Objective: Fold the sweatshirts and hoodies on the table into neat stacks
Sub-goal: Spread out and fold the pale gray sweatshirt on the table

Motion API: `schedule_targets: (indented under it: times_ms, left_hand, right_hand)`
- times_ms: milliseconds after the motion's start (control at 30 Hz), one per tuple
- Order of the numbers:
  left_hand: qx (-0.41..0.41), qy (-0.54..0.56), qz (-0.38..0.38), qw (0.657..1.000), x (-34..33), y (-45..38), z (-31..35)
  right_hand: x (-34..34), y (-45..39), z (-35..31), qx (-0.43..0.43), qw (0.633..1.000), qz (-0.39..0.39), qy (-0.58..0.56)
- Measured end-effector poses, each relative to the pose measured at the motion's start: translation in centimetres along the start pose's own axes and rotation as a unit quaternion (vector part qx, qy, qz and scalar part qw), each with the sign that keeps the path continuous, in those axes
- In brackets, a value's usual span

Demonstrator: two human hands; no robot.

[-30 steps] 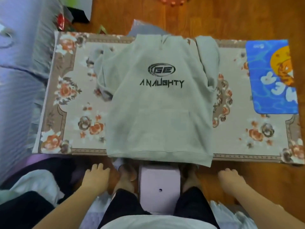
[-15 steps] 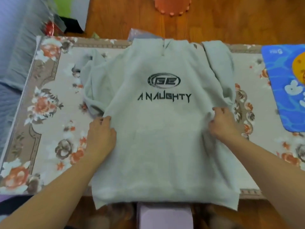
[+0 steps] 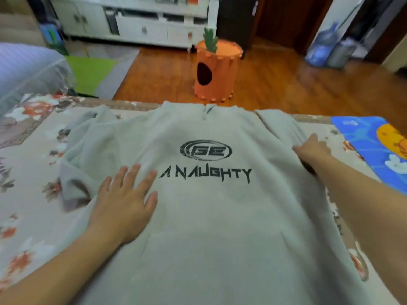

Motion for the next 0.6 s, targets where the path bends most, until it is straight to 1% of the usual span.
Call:
schedule_targets:
  times_ms: [67,133,167,233,267,300,333,400,433,467,500,533,567,600]
  left_hand:
    - [0.004,0.005,0.004,1.0,0.0,0.1,0.0]
    - [0.012,0.008,-0.017,1.0,-0.3,0.1,-0.3]
    - [0.016,0.002,-0.024,1.0,-0.1,0.4,-0.1]
    - [0.026,-0.006,-0.029,0.999,0.4,0.4,0.1]
    - [0.034,-0.013,-0.032,0.999,0.7,0.3,0.3]
    - [0.046,-0.019,-0.035,0.998,1.2,0.2,0.9]
    - [0.057,-0.022,-0.032,0.998,1.9,-0.1,1.6]
    - [0.066,-0.049,-0.033,0.996,3.3,-1.5,3.8]
    - [0.069,-0.054,-0.039,0.995,4.0,-2.5,5.3]
    - [0.06,-0.038,-0.033,0.997,4.8,-3.7,7.3]
    - [0.037,-0.004,-0.013,0.999,6.0,-4.6,9.9]
    - [0.011,0.049,0.012,0.999,6.8,-6.0,12.7]
    - [-0.001,0.108,0.025,0.994,7.6,-7.0,15.5]
    - [-0.019,0.148,0.016,0.989,7.4,-8.0,18.5]
  right_hand:
    - [0.3,0.8,0.2,0.008,0.998,0.013,-0.064]
    - [2.1,1.8,0.7,0.002,0.986,0.043,-0.162]
    - [4.3,2.4,1.2,-0.002,0.97,0.078,-0.229]
    - [9.3,3.6,3.6,-0.014,0.914,0.173,-0.368]
    - [10.8,4.4,5.4,-0.028,0.887,0.204,-0.413]
    - [11.3,4.8,7.6,-0.051,0.871,0.207,-0.444]
    - [11.0,4.9,9.9,-0.077,0.86,0.187,-0.469]
    - [7.9,5.3,14.5,-0.15,0.824,0.083,-0.54]
    - [6.7,5.7,16.5,-0.179,0.819,0.031,-0.544]
    - [6.1,6.0,18.1,-0.19,0.835,-0.01,-0.516]
    - [5.9,6.0,19.6,-0.201,0.847,-0.028,-0.492]
    - [6.2,5.4,20.9,-0.206,0.851,-0.022,-0.483]
    - [6.6,4.6,21.9,-0.203,0.845,-0.005,-0.495]
    - [7.3,3.8,22.5,-0.203,0.841,0.022,-0.501]
Point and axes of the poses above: each hand's wrist, its own y-axis away from the middle knuckle, its own x-axis out of the back of the hand, z = x × y, the point moved 9 cm from there along -y, towards the middle knuckle, and after that the axes turned 3 degrees about -y, right-handed, at the moved point
